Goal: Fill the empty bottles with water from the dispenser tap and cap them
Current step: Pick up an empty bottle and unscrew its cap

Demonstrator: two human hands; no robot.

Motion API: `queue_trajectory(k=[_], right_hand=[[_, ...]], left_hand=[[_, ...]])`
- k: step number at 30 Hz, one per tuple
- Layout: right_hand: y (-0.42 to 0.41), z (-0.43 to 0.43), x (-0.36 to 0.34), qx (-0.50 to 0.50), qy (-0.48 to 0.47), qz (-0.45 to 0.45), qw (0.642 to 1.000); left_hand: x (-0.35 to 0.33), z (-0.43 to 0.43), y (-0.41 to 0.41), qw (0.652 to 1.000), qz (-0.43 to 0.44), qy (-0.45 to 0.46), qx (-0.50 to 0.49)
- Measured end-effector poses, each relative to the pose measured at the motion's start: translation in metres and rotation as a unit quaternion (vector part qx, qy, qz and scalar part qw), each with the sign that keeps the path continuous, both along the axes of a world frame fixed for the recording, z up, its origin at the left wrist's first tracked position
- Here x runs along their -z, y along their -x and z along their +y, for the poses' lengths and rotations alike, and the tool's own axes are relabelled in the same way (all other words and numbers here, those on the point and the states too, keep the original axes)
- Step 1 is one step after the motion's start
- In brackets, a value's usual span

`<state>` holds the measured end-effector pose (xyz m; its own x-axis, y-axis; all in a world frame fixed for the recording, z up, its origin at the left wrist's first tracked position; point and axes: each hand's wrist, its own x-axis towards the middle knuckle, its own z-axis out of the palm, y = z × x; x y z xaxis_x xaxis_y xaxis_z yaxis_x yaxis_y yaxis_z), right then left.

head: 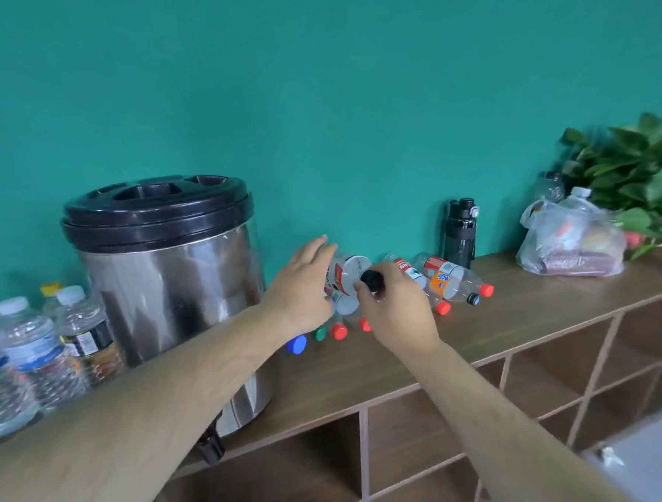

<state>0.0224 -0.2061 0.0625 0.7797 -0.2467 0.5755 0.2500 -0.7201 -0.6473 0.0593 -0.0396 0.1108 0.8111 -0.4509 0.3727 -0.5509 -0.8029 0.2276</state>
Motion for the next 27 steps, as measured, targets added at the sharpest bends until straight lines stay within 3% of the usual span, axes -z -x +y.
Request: queue_trajectory(k=[4, 9, 15, 21, 24, 27], right_hand=[[0.093, -0.006, -0.038, -0.032, 0.017, -0.049, 0.998], [0.163, 0.016, -0.070, -0.105, 0.022, -0.047, 0.993], [0.195, 0.069, -0.084, -0.184, 0.021, -0.016, 0.983], [0.230, 0.114, -0.068, -0.079, 0.134, 0.112, 0.981], [0.239, 0.134, -0.049, -0.092, 0.065, 0.167, 0.979], [0.242, 0.145, -0.035, -0.136, -0.027, 0.140, 0.980]], left_hand=[[-0.018, 0.011, 0.061, 0.996, -0.068, -0.026, 0.048], [-0.033, 0.051, 0.133, 0.986, -0.160, 0.023, 0.032], [-0.042, 0.128, 0.199, 0.994, -0.097, -0.001, -0.047], [-0.031, 0.176, 0.262, 0.971, -0.160, -0.139, -0.107], [-0.017, 0.189, 0.281, 0.960, -0.190, -0.176, -0.101], [-0.011, 0.198, 0.290, 0.975, -0.137, -0.148, -0.098]])
